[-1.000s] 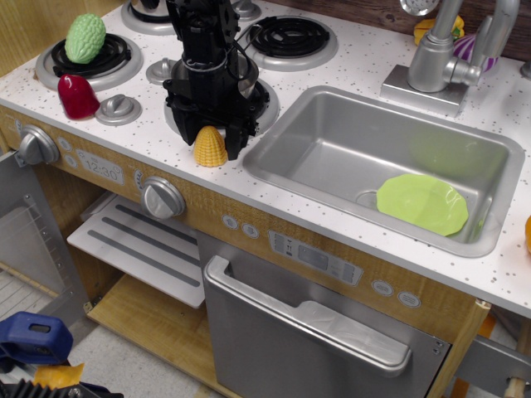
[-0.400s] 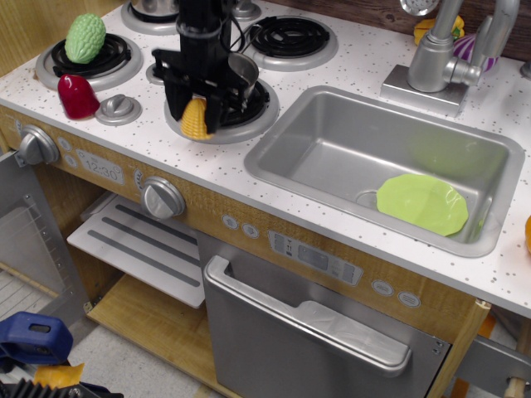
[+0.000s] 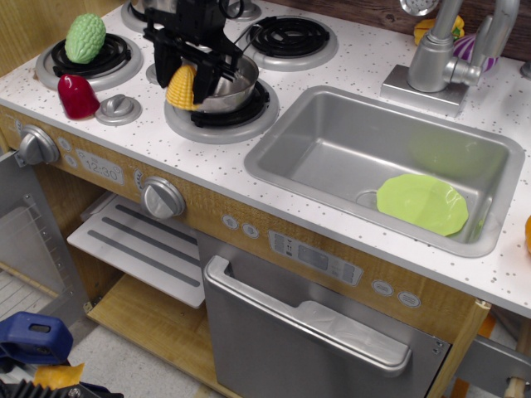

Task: Put corn in pan which-is on stove

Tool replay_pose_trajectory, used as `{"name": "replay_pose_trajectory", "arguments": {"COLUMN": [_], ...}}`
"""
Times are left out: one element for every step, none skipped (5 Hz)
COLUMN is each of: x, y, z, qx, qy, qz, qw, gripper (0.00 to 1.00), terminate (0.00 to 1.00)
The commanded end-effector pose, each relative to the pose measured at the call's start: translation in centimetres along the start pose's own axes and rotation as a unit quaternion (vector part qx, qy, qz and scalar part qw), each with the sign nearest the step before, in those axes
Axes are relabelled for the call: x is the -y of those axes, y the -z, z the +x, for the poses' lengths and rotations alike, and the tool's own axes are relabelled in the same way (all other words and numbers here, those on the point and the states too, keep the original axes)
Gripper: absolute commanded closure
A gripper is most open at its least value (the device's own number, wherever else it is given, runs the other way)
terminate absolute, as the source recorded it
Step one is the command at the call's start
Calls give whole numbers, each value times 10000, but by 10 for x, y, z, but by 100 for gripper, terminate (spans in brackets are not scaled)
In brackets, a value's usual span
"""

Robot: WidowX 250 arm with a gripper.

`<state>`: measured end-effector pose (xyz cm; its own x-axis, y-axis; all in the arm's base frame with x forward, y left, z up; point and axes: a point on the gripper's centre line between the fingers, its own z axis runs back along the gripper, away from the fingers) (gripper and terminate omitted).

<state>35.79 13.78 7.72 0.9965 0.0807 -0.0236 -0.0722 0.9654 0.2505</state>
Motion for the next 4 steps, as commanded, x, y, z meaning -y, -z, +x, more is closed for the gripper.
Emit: {"name": "replay_pose_trajectory", "arguments": {"x": [-14,-16,-19,-23], "y": [-35,-26,-18,-6], "z": [24,31,43,49], "qx": [504,716,935,1102], "qy": [534,741,920,1029], "qz": [322,65,-143,-372], "qw": [9968,9947,9913,9879], "gripper": [100,100,100,100], "terminate": [0,0,0,0]}}
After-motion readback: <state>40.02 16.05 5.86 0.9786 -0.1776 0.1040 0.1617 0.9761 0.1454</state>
